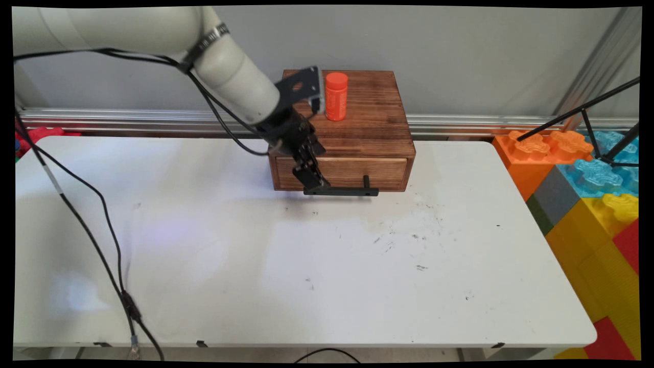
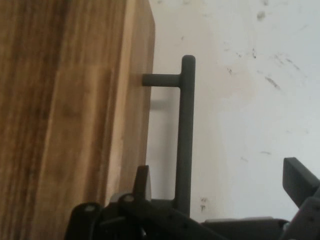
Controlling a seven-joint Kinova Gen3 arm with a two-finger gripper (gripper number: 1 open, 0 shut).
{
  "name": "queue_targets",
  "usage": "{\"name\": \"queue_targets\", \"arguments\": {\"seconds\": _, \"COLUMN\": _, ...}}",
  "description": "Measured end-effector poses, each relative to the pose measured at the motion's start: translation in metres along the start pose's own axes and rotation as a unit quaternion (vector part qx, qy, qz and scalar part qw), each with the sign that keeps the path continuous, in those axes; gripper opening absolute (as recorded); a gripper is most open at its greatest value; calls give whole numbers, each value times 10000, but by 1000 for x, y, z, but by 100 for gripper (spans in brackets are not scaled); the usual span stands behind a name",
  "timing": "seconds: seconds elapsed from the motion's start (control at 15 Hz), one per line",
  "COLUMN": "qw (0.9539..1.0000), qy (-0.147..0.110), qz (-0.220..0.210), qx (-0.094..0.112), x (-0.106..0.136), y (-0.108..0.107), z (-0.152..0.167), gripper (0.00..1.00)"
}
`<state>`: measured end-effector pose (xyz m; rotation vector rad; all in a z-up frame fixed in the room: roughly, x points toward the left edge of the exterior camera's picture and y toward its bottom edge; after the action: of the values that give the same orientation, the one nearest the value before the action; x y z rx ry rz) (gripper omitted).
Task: Open the drawer
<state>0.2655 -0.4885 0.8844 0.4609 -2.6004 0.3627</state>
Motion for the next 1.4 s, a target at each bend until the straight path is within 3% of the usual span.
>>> {"name": "queue_targets", "arguments": {"seconds": 0.67, "qw": 9998, "qy": -157, "qz": 37, "qx": -108, "x": -6, "y": 12, "z": 70, "gripper": 100}}
{"name": "queue_targets", "arguments": {"seconds": 1.4, "qw": 9993, "qy": -249, "qz": 229, "qx": -132, "x": -16, "y": 14, "z": 110, "gripper": 100}}
